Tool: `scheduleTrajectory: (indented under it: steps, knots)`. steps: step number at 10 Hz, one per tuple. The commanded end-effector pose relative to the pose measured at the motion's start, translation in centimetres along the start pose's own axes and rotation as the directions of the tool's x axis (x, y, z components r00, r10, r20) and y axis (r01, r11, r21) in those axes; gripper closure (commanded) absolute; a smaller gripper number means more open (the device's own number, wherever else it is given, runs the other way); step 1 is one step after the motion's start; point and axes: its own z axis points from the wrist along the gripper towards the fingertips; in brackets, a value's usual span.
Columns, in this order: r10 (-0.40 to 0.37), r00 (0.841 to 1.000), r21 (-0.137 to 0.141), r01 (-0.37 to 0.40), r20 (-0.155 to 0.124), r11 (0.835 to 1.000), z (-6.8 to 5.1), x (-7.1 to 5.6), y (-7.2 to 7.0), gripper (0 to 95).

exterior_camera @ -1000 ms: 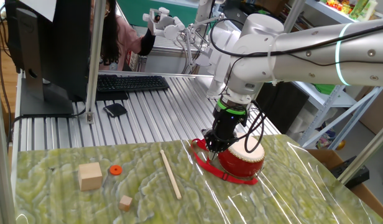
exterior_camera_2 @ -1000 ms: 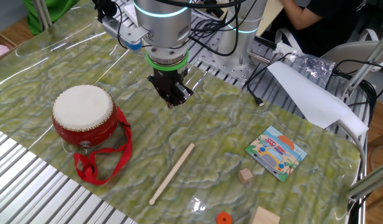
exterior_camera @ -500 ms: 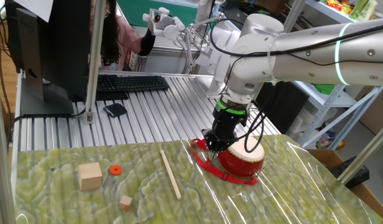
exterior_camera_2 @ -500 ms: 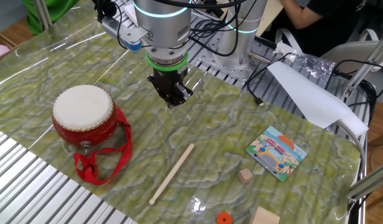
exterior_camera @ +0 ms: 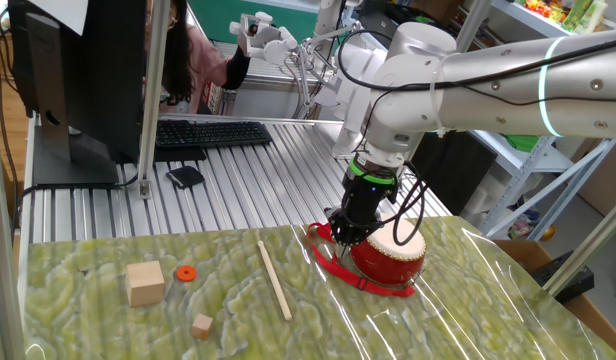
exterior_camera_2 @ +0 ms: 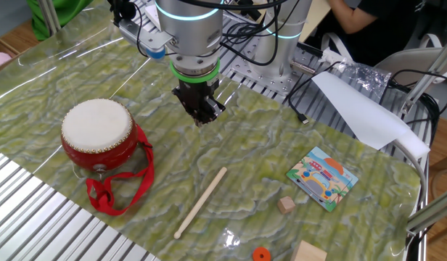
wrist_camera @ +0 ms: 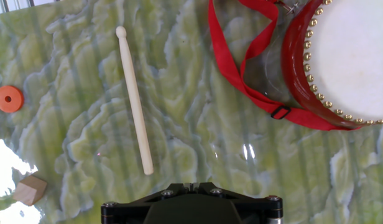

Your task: Play the drum

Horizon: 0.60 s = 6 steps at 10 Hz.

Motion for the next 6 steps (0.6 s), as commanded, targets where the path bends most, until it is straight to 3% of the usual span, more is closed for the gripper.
scheduleTrajectory:
  steps: [1, 6]
  knots:
    - [0.0, 1.0, -0.001, 0.0, 0.0, 1.0, 0.0, 0.01, 0.0, 95.0]
    - [-0.007, 1.0, -0.001, 0.007, -0.001, 1.0, 0.03, 0.05, 0.0, 95.0]
